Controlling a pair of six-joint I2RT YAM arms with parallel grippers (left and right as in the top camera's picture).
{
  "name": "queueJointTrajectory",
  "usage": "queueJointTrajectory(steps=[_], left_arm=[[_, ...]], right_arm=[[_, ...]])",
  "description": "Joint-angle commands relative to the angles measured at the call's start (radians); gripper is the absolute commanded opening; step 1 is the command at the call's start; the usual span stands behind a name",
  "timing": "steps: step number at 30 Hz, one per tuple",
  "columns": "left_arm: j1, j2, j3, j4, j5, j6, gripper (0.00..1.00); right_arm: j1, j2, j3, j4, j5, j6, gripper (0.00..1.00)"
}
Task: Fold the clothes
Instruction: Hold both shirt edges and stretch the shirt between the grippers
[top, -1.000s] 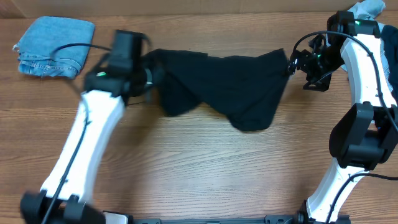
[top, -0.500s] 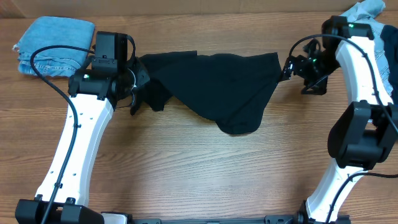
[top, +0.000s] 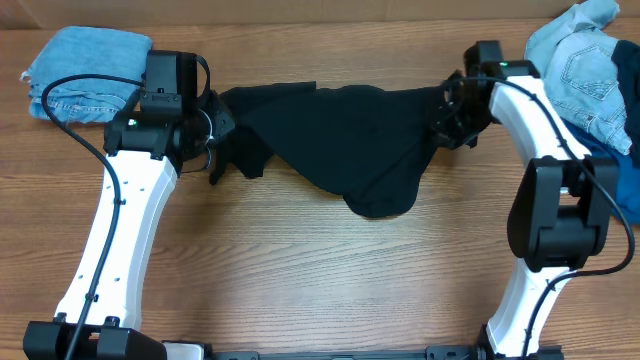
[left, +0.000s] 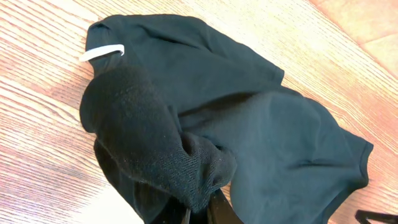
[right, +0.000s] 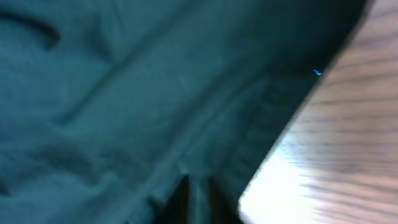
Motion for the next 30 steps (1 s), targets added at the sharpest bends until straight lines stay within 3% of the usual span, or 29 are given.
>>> queueJointTrajectory(steps=[1,15,20,30], left_arm=[[-0.003,-0.002,0.014,0.007,0.014,0.023,0.07],[-0.003,-0.002,0.014,0.008,0.015,0.023,0.08],[0.000,-0.002,0.014,0.007,0.014,0.023,0.09],[0.000,-0.002,0.014,0.003,0.012,0.023,0.12]], right_arm=[[0.033,-0.010,-0.045,0.048,0.056,0.076,0.04],[0.042,-0.010,-0.215,0.142,0.060,0.087,0.04],[0.035,-0.005,-0.227,0.167,0.214,0.111,0.04],[-0.108,0.034,-0.227,0.189,0.306,0.140,0.04]])
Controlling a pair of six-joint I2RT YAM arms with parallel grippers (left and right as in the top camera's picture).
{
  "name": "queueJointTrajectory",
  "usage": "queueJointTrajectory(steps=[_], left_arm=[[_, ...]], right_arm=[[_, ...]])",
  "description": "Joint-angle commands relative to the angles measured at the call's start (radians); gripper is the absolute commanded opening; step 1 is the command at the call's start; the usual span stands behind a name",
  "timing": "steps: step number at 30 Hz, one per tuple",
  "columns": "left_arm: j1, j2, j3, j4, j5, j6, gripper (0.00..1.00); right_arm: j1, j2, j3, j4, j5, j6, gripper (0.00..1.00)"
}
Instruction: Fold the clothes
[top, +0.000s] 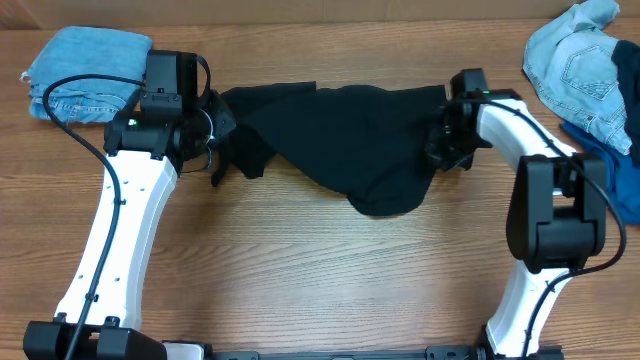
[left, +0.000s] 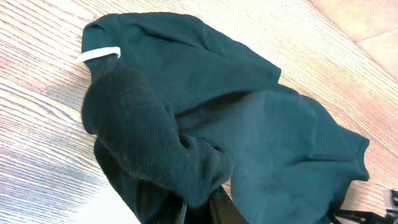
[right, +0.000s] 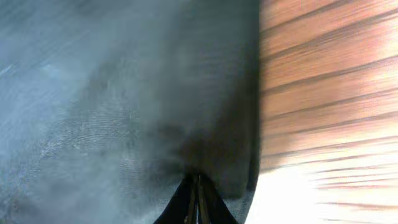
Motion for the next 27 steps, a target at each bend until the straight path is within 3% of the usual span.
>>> queueJointTrajectory(steps=[1,8,15,17,23,27], left_arm=[[0.000,-0.002,0.014,-0.001,0.001,0.023,0.13],[0.000,-0.002,0.014,-0.002,0.001,0.024,0.22],[0.002,-0.002,0.014,0.020,-0.011,0.027,0.30],[0.003,-0.002,0.014,0.028,-0.005,0.031,0.31],[-0.001,-0.002,0.014,0.015,0.054,0.088,0.38],[-0.002,-0.002,0.014,0.006,0.051,0.154,0.53]], right_arm=[[-0.114,0.038,-0.014,0.010,0.156,0.013,0.04],[-0.223,0.038,-0.014,0.067,0.167,-0.003,0.04],[-0.243,0.038,0.019,0.115,0.196,-0.053,0.04],[-0.237,0.037,0.056,0.084,0.152,-0.080,0.29],[-0.227,0.004,0.219,-0.066,0.062,-0.082,0.47],[-0.220,-0.034,0.324,-0.161,-0.056,-0.082,0.61]])
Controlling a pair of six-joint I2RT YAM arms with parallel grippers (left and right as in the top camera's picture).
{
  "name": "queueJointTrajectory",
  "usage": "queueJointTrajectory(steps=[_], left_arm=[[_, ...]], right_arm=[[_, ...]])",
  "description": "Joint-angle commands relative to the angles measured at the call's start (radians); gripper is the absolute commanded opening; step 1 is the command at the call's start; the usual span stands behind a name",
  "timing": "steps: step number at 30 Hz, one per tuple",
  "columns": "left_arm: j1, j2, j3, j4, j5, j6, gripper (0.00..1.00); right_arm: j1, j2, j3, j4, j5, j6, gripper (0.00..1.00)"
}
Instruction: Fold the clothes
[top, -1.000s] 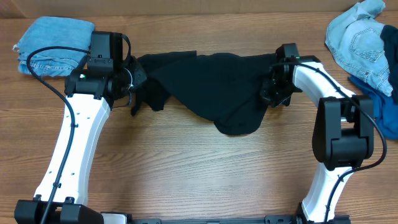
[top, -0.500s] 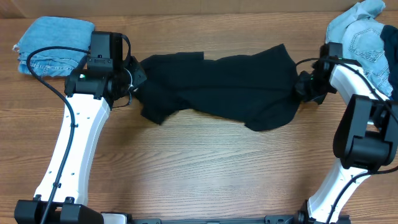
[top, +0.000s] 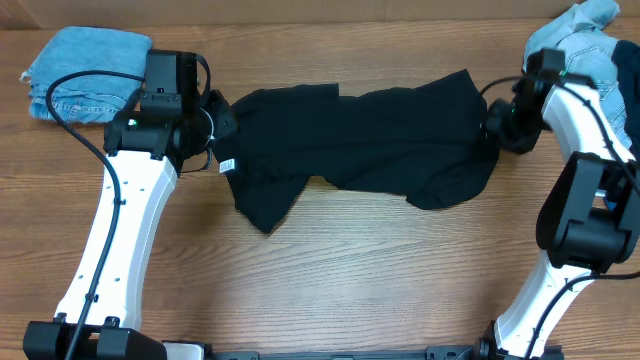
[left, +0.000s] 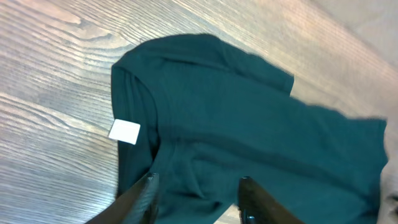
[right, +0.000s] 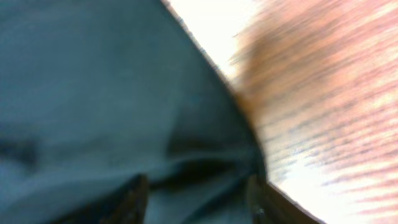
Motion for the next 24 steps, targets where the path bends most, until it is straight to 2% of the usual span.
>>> queueJointTrajectory(steps=[1,2,5,6,7,9,12,20,24], left_arm=[[-0.002,0.001,0.014,0.014,0.008,0.092,0.55],[-0.002,0.007,0.014,0.025,-0.007,0.098,0.55],[-0.003,0.047,0.014,0.034,0.023,0.111,0.42],[-0.009,0.097,0.014,0.017,0.149,0.167,0.33],[-0.029,0.148,0.014,-0.005,0.219,0.203,0.33],[-0.051,0.188,0.014,-0.017,0.218,0.227,0.36],[-0.095,0.264,0.014,-0.033,0.218,0.241,0.36],[-0.133,0.370,0.014,0.057,0.194,0.253,0.38],[-0.124,0.381,0.014,0.104,0.114,0.243,0.48]], right_arm=[[0.012,-0.058,0.100,-0.048,-0.133,-0.003,0.62],[0.020,-0.059,0.100,-0.055,-0.152,-0.004,0.62],[0.052,-0.058,0.087,-0.096,-0.163,-0.003,0.57],[0.092,-0.058,0.082,-0.157,-0.163,-0.004,0.54],[0.129,-0.058,0.082,-0.203,-0.159,-0.006,0.52],[0.164,-0.058,0.082,-0.238,-0.158,-0.020,0.53],[0.211,-0.058,0.082,-0.317,-0.155,-0.019,0.61],[0.274,-0.058,0.082,-0.428,-0.099,-0.019,0.62],[0.293,-0.058,0.080,-0.438,-0.098,-0.020,0.65]])
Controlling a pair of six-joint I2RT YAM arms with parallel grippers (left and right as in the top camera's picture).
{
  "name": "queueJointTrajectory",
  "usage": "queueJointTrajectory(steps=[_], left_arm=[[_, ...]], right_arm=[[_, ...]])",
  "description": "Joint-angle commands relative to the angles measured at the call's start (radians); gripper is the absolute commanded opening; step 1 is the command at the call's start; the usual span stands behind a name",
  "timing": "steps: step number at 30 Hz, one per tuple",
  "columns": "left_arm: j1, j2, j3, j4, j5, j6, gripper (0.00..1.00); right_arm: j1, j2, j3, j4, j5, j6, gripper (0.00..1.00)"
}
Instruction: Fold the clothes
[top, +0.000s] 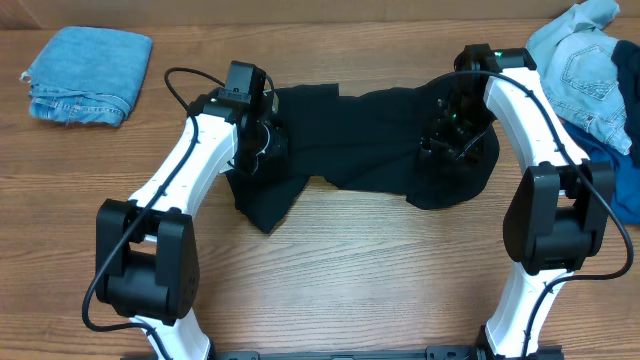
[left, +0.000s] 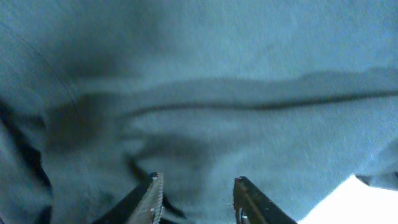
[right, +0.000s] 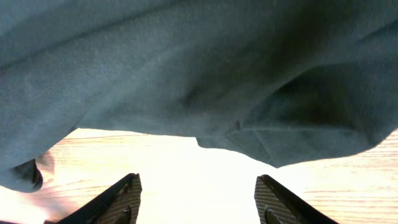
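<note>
A black garment (top: 370, 135) lies spread across the middle of the table, wrinkled, with one flap hanging toward the front at the left (top: 262, 205). My left gripper (top: 262, 145) hovers low over its left part; in the left wrist view dark fabric (left: 205, 93) fills the frame and the left gripper (left: 198, 190) is open with nothing in it. My right gripper (top: 445, 135) stands over the garment's right part. In the right wrist view the right gripper (right: 200, 193) is open above bright wood, with the garment's hem (right: 249, 137) just beyond its fingertips.
Folded blue jeans (top: 88, 62) lie at the back left corner. A heap of light denim clothes (top: 585, 70) sits at the back right, with a darker blue piece (top: 615, 175) at the right edge. Bare wood (top: 340, 290) stretches in front of the garment.
Both open grippers have left the garment's ends and moved inward, the left one to the right and the right one to the left. The garment lies as it did.
At first both grippers were shut on the ends of the bunched black garment, and they still were a second later. Then the garment lay stretched out wide with both grippers open at its ends. Now both hover open over it.
</note>
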Motion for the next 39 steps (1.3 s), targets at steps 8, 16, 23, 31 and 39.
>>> queueJointTrajectory(steps=[8,16,23,31,39], left_arm=[[0.011,0.118,0.008,0.045,-0.094,0.006,0.45],[0.012,0.134,0.008,0.091,-0.101,-0.010,0.49],[0.043,0.134,0.008,0.143,-0.151,-0.018,0.58],[0.103,0.134,0.008,0.153,-0.126,-0.024,0.55],[0.103,0.134,0.008,0.147,-0.067,-0.024,0.56]], right_arm=[[0.046,-0.028,-0.091,0.202,0.021,-0.004,0.63],[0.046,-0.028,-0.153,0.264,-0.004,-0.002,0.13],[0.046,-0.028,-0.153,0.150,-0.003,-0.036,0.52],[0.046,-0.028,-0.153,0.195,0.013,-0.034,0.57],[0.046,-0.028,-0.260,0.390,0.024,0.040,0.57]])
